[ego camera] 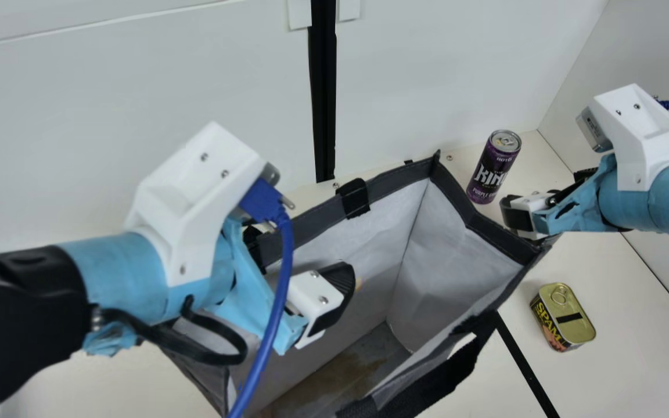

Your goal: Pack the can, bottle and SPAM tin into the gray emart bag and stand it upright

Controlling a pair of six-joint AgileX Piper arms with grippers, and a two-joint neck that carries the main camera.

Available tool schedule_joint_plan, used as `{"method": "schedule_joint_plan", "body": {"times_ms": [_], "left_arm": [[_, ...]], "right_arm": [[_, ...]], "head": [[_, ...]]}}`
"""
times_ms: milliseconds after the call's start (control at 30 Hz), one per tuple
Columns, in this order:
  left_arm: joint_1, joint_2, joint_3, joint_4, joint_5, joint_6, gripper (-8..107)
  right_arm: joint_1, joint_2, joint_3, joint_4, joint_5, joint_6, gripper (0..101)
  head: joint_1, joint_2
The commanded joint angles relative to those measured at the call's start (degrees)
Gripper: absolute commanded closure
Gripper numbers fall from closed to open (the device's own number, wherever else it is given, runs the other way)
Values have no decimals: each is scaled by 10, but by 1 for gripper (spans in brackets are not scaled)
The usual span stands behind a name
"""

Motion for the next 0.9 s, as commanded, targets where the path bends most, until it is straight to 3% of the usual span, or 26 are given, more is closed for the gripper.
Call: {"method": "schedule_joint_plan", "body": {"times_ms": [0,267,500,867], "left_arm": [[-4,5,2,-1,0,2,9],[-13,17,11,4,0,4,62],[-21,10,27,70,0,-39,107],[-28,-26,54,198,0,-121,107]], "right_arm": [[0,0,0,0,0,0,6],[0,0,0,0,0,0,6],[0,0,0,0,0,0,6],[0,0,0,0,0,0,6]], "head": [[-13,-1],[-13,-1],[-13,-1],[-13,-1]]}}
